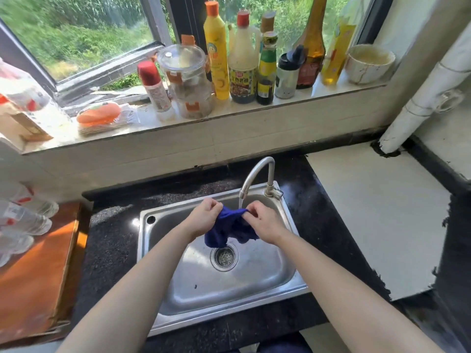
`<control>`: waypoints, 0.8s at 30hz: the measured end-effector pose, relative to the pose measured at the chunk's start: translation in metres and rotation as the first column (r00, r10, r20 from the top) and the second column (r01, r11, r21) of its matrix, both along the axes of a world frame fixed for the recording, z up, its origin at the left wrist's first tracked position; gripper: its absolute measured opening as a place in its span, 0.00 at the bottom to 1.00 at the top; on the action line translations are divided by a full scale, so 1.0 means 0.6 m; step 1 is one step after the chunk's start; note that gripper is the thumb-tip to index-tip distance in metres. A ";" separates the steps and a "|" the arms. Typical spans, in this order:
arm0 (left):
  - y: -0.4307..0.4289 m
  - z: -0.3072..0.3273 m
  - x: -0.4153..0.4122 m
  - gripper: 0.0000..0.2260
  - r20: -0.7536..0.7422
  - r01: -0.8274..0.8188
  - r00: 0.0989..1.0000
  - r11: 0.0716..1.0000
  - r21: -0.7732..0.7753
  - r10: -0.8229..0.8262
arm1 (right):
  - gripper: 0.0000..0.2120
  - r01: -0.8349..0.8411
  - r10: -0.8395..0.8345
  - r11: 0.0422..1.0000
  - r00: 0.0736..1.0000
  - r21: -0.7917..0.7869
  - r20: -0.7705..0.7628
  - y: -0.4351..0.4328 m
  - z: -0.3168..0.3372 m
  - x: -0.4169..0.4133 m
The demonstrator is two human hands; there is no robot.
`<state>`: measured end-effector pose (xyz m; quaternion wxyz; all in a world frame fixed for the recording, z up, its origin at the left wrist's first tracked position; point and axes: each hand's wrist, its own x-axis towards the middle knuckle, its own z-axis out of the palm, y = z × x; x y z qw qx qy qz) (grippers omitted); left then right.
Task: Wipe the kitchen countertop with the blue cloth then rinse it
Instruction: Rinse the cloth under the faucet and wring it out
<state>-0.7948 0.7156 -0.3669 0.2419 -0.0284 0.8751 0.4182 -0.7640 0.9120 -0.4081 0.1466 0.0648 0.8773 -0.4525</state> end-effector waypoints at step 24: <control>-0.040 -0.012 0.003 0.12 -0.340 -0.074 0.937 0.904 -0.420 -0.081 | 0.08 0.019 -0.021 0.998 1.000 0.066 0.023 0.057 0.031 0.009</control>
